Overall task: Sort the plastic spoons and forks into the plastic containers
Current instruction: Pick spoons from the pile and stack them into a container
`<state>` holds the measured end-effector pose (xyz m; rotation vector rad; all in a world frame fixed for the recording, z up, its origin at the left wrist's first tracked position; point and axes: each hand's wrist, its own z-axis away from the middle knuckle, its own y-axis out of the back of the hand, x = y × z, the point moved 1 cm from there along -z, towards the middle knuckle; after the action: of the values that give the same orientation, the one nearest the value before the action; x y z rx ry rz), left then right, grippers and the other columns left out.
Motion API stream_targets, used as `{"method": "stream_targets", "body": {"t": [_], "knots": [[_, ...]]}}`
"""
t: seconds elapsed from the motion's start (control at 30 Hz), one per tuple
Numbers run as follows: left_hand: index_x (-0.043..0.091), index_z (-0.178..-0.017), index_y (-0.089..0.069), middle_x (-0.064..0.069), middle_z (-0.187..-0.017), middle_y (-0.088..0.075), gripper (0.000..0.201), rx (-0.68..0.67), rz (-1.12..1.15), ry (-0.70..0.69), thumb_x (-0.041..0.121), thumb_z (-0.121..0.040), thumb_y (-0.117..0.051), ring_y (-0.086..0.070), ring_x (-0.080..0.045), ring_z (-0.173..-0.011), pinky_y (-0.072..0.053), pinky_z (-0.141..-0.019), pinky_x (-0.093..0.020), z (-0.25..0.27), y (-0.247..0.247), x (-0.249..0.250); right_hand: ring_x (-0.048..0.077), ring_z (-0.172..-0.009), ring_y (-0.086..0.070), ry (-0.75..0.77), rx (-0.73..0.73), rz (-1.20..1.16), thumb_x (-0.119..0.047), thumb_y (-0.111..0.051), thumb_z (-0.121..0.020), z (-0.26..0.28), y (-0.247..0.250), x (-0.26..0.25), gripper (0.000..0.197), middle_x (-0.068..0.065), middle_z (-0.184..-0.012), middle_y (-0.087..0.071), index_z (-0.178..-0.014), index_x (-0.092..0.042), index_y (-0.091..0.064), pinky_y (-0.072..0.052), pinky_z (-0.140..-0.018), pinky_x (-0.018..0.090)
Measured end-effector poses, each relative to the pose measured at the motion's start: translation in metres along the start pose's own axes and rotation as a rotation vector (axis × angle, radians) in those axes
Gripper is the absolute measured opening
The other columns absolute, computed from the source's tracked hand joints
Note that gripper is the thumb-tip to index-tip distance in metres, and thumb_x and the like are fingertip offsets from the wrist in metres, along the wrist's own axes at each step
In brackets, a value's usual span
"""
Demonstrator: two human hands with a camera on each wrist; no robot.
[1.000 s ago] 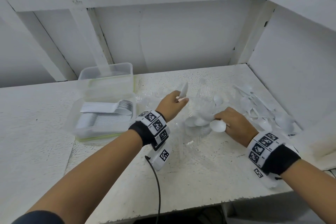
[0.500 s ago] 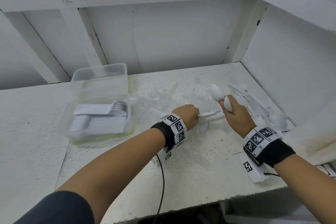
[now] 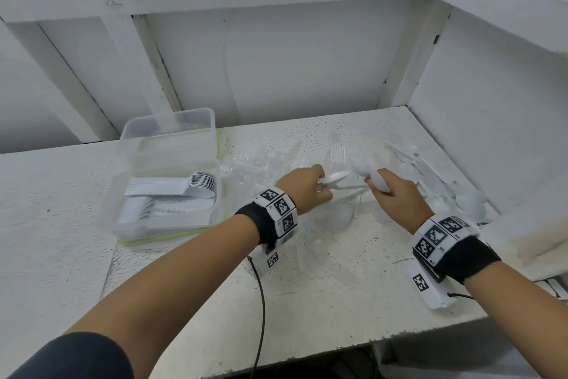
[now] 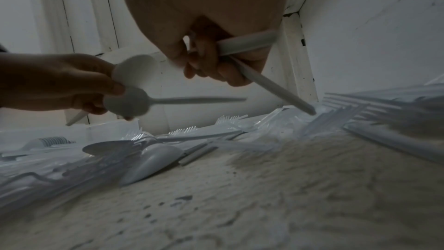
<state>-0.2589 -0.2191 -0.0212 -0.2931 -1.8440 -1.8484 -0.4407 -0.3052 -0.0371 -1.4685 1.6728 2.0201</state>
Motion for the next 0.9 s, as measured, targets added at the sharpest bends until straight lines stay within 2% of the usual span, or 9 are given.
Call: {"method": "stream_targets", "body": {"t": [0.13, 0.23, 0.3, 0.43, 0.5, 0.6, 0.7, 0.77, 0.9], "knots": [[0.008, -0.095, -0.054, -0.009, -0.090, -0.061, 0.012, 0.093, 0.108, 0.051, 0.017, -0.092, -0.048, -0.052, -0.022, -0.076, -0.038, -0.063, -0.025, 0.003, 0.019, -0.017, 0.023, -0.070, -0.053, -0.018, -0.040, 0.052, -0.023, -0.053, -0.093, -0.007, -0.005, -0.004, 0.027, 0.016, -0.075, -0.060, -0.090, 0.003, -0.061, -0.040, -0.063, 0.029], [0.013, -0.076, -0.047, 0.003, -0.069, -0.048, 0.015, 0.183, 0.278, 0.135, 0.018, -0.089, -0.052, -0.044, -0.013, -0.061, -0.032, -0.053, -0.021, 0.009, 0.032, -0.034, 0.027, -0.091, -0.060, -0.025, -0.091, 0.130, -0.018, -0.054, -0.093, -0.015, -0.013, -0.005, 0.023, 0.016, -0.096, -0.066, -0.100, -0.001, -0.067, -0.044, -0.078, 0.032], [0.008, -0.077, -0.049, 0.003, -0.064, -0.043, 0.015, 0.264, 0.389, 0.181, 0.018, -0.088, -0.054, -0.039, -0.012, -0.057, -0.030, -0.053, -0.022, 0.012, 0.040, -0.045, 0.025, -0.098, -0.059, -0.017, -0.156, 0.160, -0.012, -0.055, -0.092, -0.019, -0.019, -0.008, 0.020, 0.011, -0.103, -0.065, -0.105, -0.004, -0.067, -0.044, -0.085, 0.032], [0.007, -0.083, -0.047, -0.001, -0.067, -0.039, 0.006, 0.407, 0.622, 0.247, 0.010, -0.086, -0.052, -0.036, -0.017, -0.063, -0.031, -0.059, -0.026, 0.017, 0.050, -0.053, 0.021, -0.074, -0.057, 0.063, -0.427, 0.401, -0.008, -0.052, -0.087, -0.027, -0.035, -0.020, 0.021, 0.002, -0.073, -0.058, -0.068, -0.007, -0.062, -0.041, -0.064, 0.028], [0.010, -0.084, -0.048, -0.001, -0.069, -0.042, 0.004, 0.449, 0.712, 0.259, 0.008, -0.086, -0.050, -0.038, -0.018, -0.064, -0.033, -0.059, -0.026, 0.019, 0.053, -0.052, 0.022, -0.073, -0.059, 0.082, -0.481, 0.454, -0.011, -0.051, -0.087, -0.031, -0.043, -0.023, 0.027, 0.003, -0.074, -0.059, -0.061, -0.015, -0.055, -0.045, -0.066, 0.030], [0.014, -0.088, -0.052, -0.008, -0.081, -0.058, 0.003, 0.458, 0.801, 0.280, 0.012, -0.087, -0.052, -0.047, -0.016, -0.069, -0.037, -0.063, -0.025, 0.019, 0.054, -0.051, 0.019, -0.080, -0.057, 0.062, -0.475, 0.467, -0.017, -0.047, -0.092, -0.031, -0.043, -0.026, 0.023, 0.001, -0.081, -0.059, -0.070, -0.018, -0.054, -0.043, -0.074, 0.028], [0.007, -0.091, -0.057, -0.003, -0.078, -0.060, 0.012, 0.494, 0.886, 0.295, 0.016, -0.092, -0.049, -0.046, -0.013, -0.067, -0.038, -0.061, -0.025, 0.018, 0.052, -0.048, 0.012, -0.070, -0.051, -0.008, -0.382, 0.291, -0.020, -0.056, -0.090, -0.027, -0.034, -0.022, 0.023, -0.003, -0.068, -0.054, -0.075, -0.004, -0.061, -0.035, -0.063, 0.019], [0.010, -0.095, -0.054, 0.001, -0.070, -0.057, 0.013, 0.493, 0.976, 0.297, 0.018, -0.096, -0.044, -0.048, -0.011, -0.059, -0.039, -0.056, -0.023, 0.017, 0.051, -0.042, 0.010, -0.066, -0.051, -0.033, -0.275, 0.183, -0.021, -0.064, -0.086, -0.023, -0.026, -0.018, 0.020, -0.006, -0.063, -0.054, -0.077, -0.003, -0.066, -0.034, -0.060, 0.017], [0.021, -0.102, -0.047, -0.001, -0.060, -0.051, 0.012, 0.380, 1.045, 0.294, 0.030, -0.100, -0.039, -0.048, -0.013, -0.049, -0.041, -0.047, -0.023, 0.014, 0.038, -0.023, 0.014, -0.083, -0.063, -0.031, -0.099, 0.015, -0.024, -0.063, -0.087, -0.015, -0.008, -0.014, 0.013, -0.005, -0.083, -0.070, -0.085, -0.017, -0.074, -0.048, -0.081, 0.030]]}}
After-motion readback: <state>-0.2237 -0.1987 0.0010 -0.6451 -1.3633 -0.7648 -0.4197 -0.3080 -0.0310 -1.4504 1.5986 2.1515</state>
